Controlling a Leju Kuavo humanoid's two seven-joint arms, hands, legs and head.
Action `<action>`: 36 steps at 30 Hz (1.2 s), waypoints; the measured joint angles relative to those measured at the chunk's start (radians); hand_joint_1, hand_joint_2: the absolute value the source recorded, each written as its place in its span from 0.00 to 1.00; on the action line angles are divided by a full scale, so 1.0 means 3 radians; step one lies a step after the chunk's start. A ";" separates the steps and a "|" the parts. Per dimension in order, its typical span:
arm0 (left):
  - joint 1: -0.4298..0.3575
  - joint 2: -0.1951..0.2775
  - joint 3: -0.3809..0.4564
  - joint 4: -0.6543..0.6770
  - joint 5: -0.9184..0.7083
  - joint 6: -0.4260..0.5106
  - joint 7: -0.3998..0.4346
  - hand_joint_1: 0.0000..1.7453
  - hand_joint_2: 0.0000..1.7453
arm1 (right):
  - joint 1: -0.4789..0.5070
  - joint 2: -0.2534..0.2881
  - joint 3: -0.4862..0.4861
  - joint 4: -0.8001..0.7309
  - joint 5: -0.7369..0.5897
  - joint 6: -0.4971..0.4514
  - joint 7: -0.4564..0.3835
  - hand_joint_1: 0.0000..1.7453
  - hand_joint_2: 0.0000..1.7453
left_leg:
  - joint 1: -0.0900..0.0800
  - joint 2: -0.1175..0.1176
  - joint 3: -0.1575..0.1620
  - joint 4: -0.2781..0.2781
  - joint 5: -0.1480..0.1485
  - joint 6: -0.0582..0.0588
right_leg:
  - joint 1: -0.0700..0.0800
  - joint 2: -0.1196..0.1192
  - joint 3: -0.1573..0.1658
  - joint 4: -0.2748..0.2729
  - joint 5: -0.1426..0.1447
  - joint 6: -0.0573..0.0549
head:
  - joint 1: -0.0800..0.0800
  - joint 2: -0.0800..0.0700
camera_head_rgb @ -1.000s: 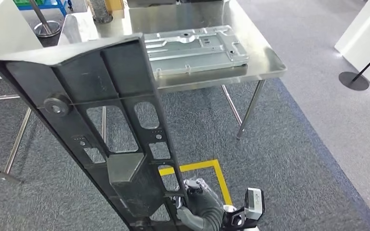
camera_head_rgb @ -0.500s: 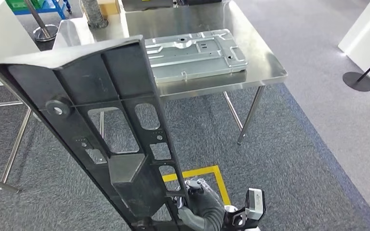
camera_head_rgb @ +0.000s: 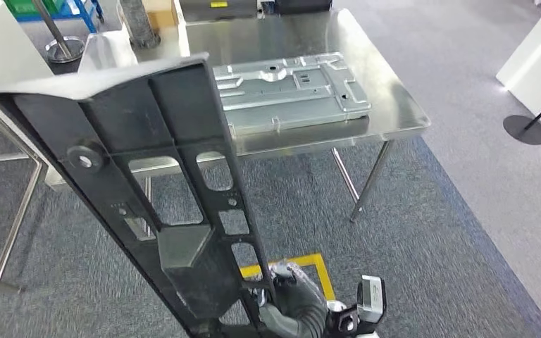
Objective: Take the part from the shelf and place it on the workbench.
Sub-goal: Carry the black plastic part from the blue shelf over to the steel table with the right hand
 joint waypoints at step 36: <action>-0.0021 0.0007 0.0000 -0.0001 -0.0071 -0.0038 0.0016 0.00 1.00 | 0.0023 0.0004 -0.0008 -0.0008 0.0026 -0.0017 0.0004 1.00 1.00 | 0.0001 -0.0006 0.0045 0.0019 -0.0080 0.0028 | -0.0014 0.0001 -0.0658 0.0837 -0.0255 0.0052 | 0.0001 0.0000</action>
